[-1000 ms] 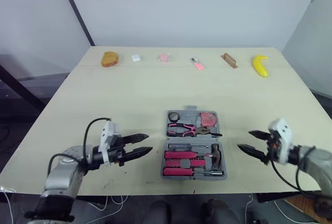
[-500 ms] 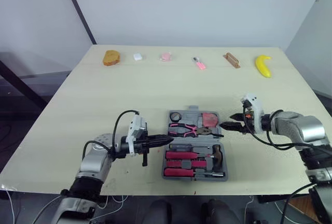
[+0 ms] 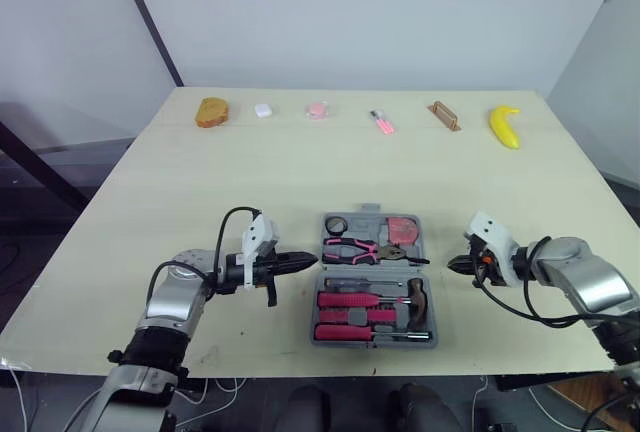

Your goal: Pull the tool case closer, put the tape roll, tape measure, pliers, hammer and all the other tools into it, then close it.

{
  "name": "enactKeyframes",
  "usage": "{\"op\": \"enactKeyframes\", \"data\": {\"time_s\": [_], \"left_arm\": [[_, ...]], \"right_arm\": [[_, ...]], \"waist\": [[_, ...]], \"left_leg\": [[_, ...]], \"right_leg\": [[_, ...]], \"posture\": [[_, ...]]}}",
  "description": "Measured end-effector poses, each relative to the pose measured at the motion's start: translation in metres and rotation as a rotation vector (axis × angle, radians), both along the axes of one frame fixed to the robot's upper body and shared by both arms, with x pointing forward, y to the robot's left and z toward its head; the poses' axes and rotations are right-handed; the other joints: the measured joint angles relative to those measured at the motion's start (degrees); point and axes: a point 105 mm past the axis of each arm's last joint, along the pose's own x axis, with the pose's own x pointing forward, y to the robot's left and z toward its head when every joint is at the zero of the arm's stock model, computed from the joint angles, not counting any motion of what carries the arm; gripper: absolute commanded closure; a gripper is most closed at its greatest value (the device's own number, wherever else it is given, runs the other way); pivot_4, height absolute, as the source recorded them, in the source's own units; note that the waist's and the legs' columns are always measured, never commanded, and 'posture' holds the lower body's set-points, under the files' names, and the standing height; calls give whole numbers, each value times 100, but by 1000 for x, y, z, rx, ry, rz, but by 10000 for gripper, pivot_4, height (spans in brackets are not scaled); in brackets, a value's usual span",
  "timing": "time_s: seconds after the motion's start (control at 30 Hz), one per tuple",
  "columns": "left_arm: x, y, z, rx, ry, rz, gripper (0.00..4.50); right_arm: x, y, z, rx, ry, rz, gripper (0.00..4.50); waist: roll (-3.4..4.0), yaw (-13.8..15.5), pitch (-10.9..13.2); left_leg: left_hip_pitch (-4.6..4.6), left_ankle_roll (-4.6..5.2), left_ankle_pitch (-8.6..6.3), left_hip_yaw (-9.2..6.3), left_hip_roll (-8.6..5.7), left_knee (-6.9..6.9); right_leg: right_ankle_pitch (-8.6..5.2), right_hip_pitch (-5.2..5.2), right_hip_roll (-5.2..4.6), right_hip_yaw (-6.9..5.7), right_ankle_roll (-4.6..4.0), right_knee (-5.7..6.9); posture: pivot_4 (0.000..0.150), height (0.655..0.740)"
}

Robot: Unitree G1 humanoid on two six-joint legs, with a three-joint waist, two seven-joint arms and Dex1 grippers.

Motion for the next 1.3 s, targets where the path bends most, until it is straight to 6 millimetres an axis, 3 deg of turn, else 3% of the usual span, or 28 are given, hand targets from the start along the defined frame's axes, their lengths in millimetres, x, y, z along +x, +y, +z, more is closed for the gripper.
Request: {"op": "enactKeyframes", "data": {"time_s": [0.2,0.4,0.63,0.87,1.3], "left_arm": [[4,-3,-9,92,3,-33,45000],[4,-3,-13,131,3,-35,45000],[9,-11,-17,136,-8,-54,45000],[9,-9,-17,140,-15,-58,45000],[-10,-2,-21,146,12,-54,45000]], "right_arm": [[-5,10,-12,-64,12,72,43885],[-4,15,-12,-92,-17,102,43885],[2,42,-11,-93,-50,178,43885],[3,46,-12,-103,-51,196,43885],[-9,55,-13,-101,-40,211,43885]], "waist": [[0,5,0],[0,1,0],[-1,6,0],[-1,-12,0],[0,-23,0]], "left_leg": [[-2,0,0,1,0,0],[-1,0,0,-1,0,1],[-2,0,0,0,-1,1],[1,0,0,-2,1,1],[1,0,0,-19,4,-2]], "right_leg": [[0,0,-1,-1,0,0],[0,0,0,-2,0,1],[0,0,-1,-3,0,0],[0,0,2,-3,0,3],[-1,-2,1,-1,-1,0]], "posture": [[1500,7400],[1500,7400],[1500,7400],[1500,7400],[1500,7400]]}}
